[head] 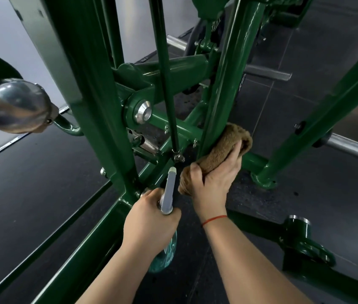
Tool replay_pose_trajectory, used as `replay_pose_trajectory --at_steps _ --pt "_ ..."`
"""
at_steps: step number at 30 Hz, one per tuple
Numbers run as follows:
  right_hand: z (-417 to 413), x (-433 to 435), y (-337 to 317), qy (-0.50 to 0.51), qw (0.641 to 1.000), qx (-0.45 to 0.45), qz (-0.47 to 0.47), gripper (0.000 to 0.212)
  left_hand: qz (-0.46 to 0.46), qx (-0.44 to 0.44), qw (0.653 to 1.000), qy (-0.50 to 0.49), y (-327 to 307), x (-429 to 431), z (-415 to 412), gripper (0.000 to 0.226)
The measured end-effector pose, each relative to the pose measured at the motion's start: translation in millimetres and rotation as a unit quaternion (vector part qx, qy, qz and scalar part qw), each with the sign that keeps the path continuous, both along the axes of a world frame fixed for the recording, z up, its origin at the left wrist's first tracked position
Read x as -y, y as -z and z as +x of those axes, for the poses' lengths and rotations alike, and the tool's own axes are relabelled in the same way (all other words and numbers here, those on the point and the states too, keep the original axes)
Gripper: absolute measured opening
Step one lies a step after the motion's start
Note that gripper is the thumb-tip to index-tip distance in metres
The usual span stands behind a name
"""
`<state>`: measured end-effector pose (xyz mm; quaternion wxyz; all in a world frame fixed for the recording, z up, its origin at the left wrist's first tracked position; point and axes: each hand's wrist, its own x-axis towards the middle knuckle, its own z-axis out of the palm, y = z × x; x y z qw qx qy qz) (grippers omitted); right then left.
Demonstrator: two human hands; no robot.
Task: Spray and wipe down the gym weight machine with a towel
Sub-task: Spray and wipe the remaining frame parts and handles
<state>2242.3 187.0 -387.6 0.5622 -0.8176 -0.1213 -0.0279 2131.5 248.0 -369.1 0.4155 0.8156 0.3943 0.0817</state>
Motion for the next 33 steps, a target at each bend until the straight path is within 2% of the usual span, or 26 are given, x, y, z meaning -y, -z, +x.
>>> replay_pose_trajectory --at_steps 3,6,8,11,14,16,20,23,25,28,33 --pt "-10.5 3.6 10.1 -0.006 0.995 -0.052 -0.091 0.102 0.001 -0.02 1.0 0.014 2.7 -2.4 0.7 0.01" --pt "8.3 17.4 5.6 -0.046 0.976 -0.152 -0.147 0.081 -0.016 -0.017 1.0 0.02 4.2 -3.5 3.2 0.007" --pt "27.6 28.0 -9.8 -0.07 0.966 -0.236 -0.079 0.068 -0.021 -0.014 0.999 0.026 4.1 -3.2 5.4 0.007" --pt "46.4 31.9 -36.5 -0.057 0.943 -0.314 0.093 0.056 -0.025 -0.006 0.999 0.031 3.7 -2.7 8.1 0.007" --pt "58.4 25.1 -40.6 -0.07 0.934 -0.316 0.149 0.058 -0.026 0.0 0.999 0.035 2.9 -2.2 6.2 0.007" --pt "60.3 21.2 -36.1 -0.064 0.937 -0.313 0.141 0.044 -0.03 0.001 0.999 0.042 2.1 -2.4 2.8 0.008" --pt "56.7 18.8 -4.9 -0.089 0.944 -0.316 0.03 0.03 -0.02 -0.012 0.998 0.056 -1.2 -5.9 -5.3 0.005" --pt "86.2 27.6 63.8 -0.145 0.928 -0.333 -0.08 0.052 -0.011 -0.024 0.998 0.056 -2.5 -9.1 -7.7 0.007" --pt "81.8 31.1 57.3 -0.14 0.92 -0.305 -0.204 0.062 -0.007 -0.029 0.998 0.061 -2.2 -9.8 -6.9 0.008" --pt "40.8 33.8 -1.3 -0.172 0.87 -0.229 -0.402 0.053 -0.012 -0.03 0.997 0.076 -1.7 -8.2 -2.7 0.01" --pt "41.6 59.9 -21.1 -0.204 0.778 -0.202 -0.56 0.049 -0.032 -0.051 0.992 0.108 5.6 -2.3 5.0 0.014"
